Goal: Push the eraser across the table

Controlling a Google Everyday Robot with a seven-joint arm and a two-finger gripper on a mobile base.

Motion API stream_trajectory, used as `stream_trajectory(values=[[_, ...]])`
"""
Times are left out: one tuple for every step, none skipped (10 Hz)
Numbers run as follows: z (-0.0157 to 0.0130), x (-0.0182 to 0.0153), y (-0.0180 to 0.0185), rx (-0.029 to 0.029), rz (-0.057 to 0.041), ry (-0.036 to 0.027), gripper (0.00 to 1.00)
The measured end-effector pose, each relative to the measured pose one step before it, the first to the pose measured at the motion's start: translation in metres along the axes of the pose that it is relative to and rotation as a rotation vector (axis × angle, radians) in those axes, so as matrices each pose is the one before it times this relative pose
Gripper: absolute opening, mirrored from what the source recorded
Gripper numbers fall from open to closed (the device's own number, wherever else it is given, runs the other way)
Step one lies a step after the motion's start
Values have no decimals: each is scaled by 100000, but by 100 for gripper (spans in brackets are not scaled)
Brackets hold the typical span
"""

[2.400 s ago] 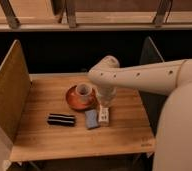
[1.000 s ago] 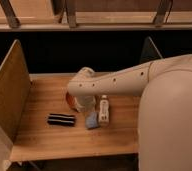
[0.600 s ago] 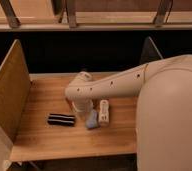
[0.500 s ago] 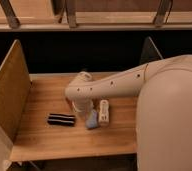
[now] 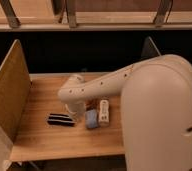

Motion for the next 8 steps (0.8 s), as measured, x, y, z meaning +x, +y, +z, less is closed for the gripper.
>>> stream_trajectory(values=[[1023, -395, 604, -562, -2105, 1987, 0], [784, -321, 344, -493, -1151, 1594, 0], [406, -247, 252, -338, -555, 1000, 0], [613, -61, -115, -229, 302, 1685, 0], [610, 111, 15, -1027, 441, 1374, 0], [509, -3, 160, -1192, -21, 911, 0], [840, -170, 579, -1821, -1042, 1469, 0], [617, -330, 610, -1521, -1403, 939, 0]])
